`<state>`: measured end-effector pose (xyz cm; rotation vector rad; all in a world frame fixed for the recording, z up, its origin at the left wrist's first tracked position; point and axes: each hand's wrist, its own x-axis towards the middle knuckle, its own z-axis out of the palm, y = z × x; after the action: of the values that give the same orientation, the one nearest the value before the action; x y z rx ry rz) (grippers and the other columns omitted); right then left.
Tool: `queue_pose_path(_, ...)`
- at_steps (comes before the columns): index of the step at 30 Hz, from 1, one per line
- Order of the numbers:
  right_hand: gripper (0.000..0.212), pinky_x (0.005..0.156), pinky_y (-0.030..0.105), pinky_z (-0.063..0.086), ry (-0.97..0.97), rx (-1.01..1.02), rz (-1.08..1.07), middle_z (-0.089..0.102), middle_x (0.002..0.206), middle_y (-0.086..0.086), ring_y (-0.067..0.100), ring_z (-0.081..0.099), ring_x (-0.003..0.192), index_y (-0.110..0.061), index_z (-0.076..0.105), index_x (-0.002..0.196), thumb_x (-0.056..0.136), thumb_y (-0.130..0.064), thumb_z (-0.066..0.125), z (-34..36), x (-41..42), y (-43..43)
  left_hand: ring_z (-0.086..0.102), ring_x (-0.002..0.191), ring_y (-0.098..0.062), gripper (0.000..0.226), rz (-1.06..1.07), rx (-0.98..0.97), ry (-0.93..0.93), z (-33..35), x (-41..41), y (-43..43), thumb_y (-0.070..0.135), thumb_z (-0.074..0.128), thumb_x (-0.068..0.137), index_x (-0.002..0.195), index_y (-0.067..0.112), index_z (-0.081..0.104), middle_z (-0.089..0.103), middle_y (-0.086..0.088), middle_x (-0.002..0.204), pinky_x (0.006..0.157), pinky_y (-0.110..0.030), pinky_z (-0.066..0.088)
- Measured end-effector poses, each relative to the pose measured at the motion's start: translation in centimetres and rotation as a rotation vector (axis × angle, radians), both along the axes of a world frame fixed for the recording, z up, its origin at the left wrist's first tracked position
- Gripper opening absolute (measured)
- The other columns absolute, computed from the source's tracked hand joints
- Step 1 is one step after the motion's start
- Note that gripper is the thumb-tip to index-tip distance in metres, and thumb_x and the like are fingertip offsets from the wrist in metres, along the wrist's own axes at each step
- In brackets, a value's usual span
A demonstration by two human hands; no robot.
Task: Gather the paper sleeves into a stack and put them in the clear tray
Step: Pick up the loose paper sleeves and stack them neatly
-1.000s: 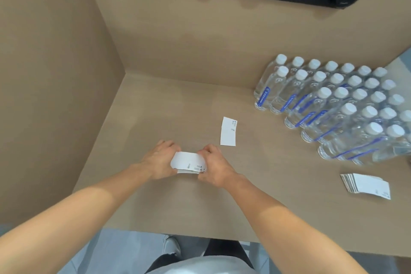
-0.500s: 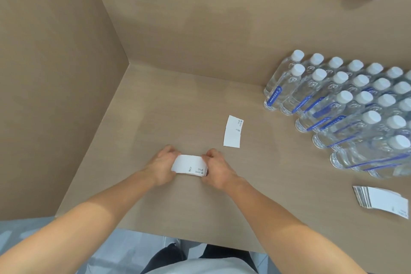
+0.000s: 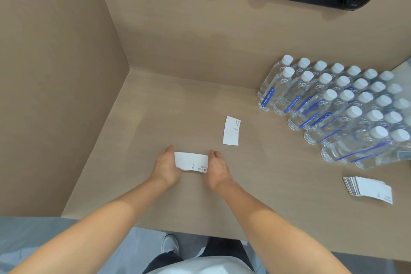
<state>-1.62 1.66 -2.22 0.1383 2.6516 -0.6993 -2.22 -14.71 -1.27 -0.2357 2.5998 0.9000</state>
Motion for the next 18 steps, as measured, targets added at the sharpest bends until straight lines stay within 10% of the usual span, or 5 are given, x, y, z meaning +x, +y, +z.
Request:
queue_pose_path(7, 0.009, 0.072, 0.027, 0.037, -0.238, -0.511, -0.713, 0.053, 0.096, 0.007, 0.027, 0.048, 0.083, -0.008, 0.05, 0.094, 0.091, -0.016, 0.046, 2.5, -0.2, -2.7, 0.063, 0.095, -0.029, 0.033, 0.672, 0.732, -0.422, 2.4, -1.9, -0.2, 0.042, 0.045, 0.096, 0.113, 0.014, 0.048, 0.064, -0.01, 0.095, 0.087, -0.036, 0.048)
queue_pose_path(18, 0.015, 0.078, 0.029, 0.049, -0.297, -0.629, -0.839, 0.064, 0.102, 0.006, 0.027, 0.06, 0.091, -0.011, 0.055, 0.093, 0.085, -0.02, 0.045, 2.1, 0.3, -1.7, 0.056, 0.103, -0.027, 0.063, 0.59, 0.691, -0.471, 1.9, -1.9, -0.7, 0.051, 0.029, 0.099, 0.146, 0.009, 0.035, 0.054, -0.018, 0.137, 0.095, -0.034, 0.039)
